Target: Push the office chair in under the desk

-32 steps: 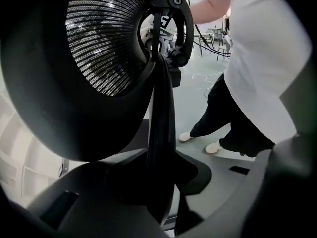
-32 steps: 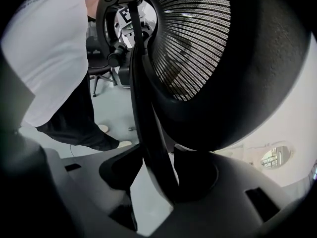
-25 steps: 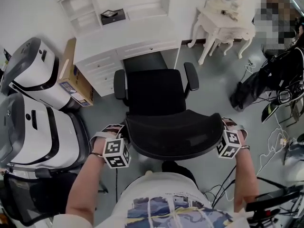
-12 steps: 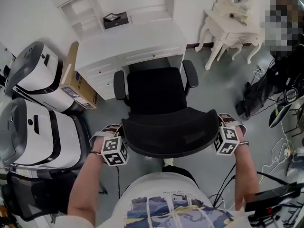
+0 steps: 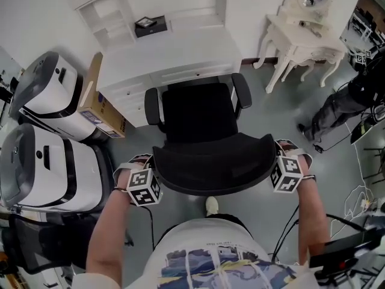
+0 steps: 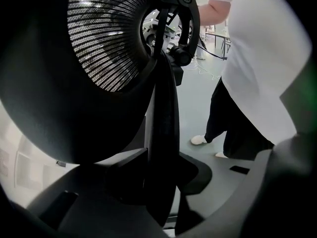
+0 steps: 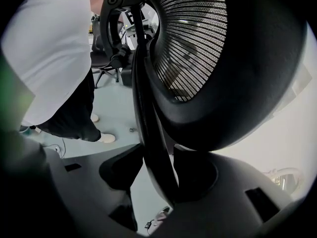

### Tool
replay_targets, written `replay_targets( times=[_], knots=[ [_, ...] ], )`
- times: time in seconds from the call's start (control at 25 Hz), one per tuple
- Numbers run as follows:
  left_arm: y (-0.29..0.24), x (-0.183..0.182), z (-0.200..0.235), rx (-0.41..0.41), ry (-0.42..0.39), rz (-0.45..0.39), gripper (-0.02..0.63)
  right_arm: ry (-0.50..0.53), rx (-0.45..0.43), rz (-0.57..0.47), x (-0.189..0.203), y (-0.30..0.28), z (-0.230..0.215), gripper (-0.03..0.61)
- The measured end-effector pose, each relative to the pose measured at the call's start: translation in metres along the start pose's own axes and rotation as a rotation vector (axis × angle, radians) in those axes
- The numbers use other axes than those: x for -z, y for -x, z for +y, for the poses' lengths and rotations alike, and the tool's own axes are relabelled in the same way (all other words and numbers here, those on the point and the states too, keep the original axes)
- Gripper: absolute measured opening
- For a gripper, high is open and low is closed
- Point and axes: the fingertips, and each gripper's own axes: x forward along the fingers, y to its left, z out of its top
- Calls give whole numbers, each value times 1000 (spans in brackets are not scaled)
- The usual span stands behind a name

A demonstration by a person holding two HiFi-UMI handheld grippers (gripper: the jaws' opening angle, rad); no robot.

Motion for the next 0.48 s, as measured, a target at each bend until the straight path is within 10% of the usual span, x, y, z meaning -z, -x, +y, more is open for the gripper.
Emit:
replay_targets(
  times=[0.48],
  knots=[
    [-12,-6,29,-7,35,17,129,27,-7,-20,8,-15,-36,210]
  ],
)
